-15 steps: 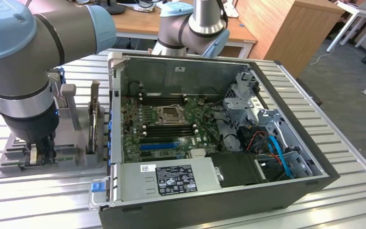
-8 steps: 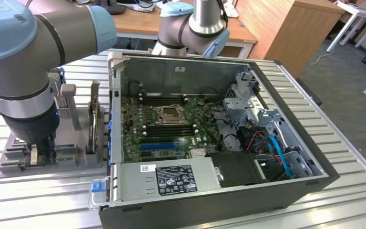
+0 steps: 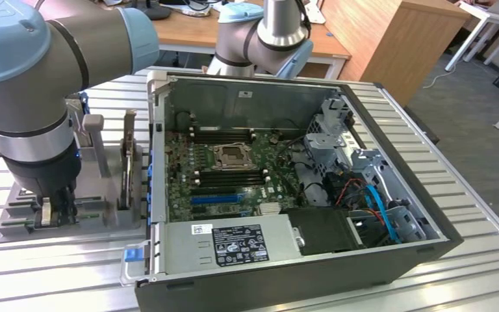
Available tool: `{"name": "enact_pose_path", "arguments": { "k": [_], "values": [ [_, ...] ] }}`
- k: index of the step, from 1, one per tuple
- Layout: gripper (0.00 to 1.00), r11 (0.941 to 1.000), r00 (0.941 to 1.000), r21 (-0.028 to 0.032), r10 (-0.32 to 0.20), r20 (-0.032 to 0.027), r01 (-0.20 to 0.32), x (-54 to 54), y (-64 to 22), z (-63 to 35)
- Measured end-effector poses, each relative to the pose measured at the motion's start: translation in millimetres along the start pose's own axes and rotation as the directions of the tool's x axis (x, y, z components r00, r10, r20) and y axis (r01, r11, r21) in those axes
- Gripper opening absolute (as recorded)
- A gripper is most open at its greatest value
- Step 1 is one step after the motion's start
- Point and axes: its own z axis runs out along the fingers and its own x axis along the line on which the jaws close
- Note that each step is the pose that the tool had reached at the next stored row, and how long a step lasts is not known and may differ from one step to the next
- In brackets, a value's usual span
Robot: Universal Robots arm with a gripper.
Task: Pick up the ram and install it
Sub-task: 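Pick up the ram and move it above insertion slot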
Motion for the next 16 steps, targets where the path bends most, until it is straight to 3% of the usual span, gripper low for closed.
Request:
{"name": "enact_pose_path", "arguments": {
  "k": [7,9,16],
  "values": [
    [0.2,1.0,1.0,-0.0001,0.0,0.0002,0.0,0.1,0.1,0.0],
    [0.12,1.0,1.0,-0.0001,0.0,0.0,0.0,0.3,0.0,0.0],
    [0.12,1.0,1.0,0.0,0.0,0.0,0.0,0.6,0.0,0.0]
  ]
}}
